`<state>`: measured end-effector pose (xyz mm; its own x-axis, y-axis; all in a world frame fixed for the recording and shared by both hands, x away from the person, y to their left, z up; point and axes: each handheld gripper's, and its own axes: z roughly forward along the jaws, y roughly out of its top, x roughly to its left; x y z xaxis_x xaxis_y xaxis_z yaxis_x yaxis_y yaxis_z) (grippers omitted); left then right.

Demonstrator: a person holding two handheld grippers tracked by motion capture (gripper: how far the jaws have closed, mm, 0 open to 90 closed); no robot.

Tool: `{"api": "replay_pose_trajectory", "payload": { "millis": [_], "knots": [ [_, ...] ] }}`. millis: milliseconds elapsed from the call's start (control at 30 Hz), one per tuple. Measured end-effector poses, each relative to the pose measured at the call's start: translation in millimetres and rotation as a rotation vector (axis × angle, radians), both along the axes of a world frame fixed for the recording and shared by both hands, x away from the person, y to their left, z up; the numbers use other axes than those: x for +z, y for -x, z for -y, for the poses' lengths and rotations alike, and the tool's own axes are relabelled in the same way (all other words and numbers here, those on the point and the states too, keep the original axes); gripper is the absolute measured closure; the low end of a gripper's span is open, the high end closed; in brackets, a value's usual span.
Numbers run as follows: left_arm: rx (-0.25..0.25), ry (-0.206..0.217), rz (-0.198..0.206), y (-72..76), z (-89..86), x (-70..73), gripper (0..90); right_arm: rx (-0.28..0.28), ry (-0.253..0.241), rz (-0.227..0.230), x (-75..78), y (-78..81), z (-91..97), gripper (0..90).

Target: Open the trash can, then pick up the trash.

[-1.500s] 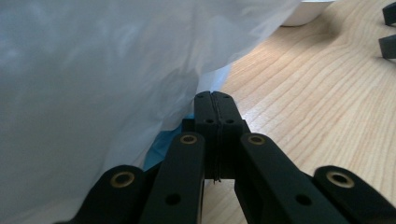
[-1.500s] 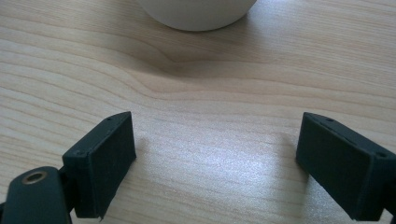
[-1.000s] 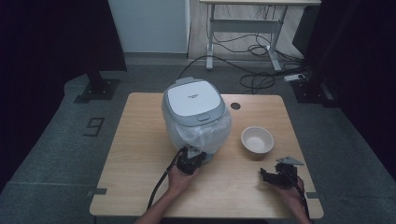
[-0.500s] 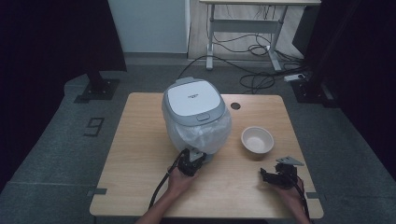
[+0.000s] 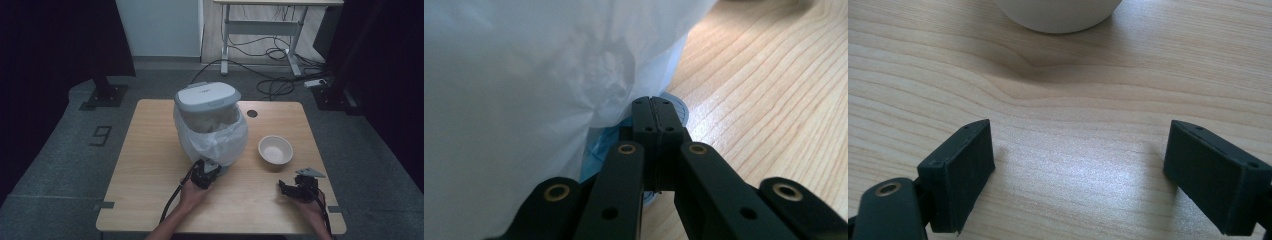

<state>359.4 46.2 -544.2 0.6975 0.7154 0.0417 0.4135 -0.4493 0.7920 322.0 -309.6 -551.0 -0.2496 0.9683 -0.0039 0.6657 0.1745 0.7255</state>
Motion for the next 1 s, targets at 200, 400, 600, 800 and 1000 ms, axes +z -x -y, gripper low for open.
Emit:
{"api": "replay_pose_trajectory", "payload": {
  "millis": [200, 400, 600, 800, 1000],
  "knots": [
    [-0.001, -0.003, -0.019, -1.7, 0.3, -0.9, 90.0, -0.001, -0.001, 0.0, 0.0, 0.1, -0.1, 11.9],
    [-0.003, 0.004, -0.026, -2.5, -0.4, -1.0, 90.0, -0.001, -0.001, 0.0, 0.0, 0.1, -0.1, 11.9],
    [-0.004, 0.004, -0.025, -2.4, -0.3, -1.0, 90.0, -0.001, -0.001, 0.0, 0.1, 0.2, -0.2, 12.0],
    [-0.004, 0.003, -0.025, -2.3, -0.2, -1.0, 90.0, -0.002, -0.001, 0.0, 0.1, 0.2, -0.1, 12.3],
    [-0.003, 0.001, -0.023, -2.2, -0.1, -0.9, 90.0, -0.03, 0.005, 0.014, 2.1, 1.9, 3.5, 15.4]
  ]
}}
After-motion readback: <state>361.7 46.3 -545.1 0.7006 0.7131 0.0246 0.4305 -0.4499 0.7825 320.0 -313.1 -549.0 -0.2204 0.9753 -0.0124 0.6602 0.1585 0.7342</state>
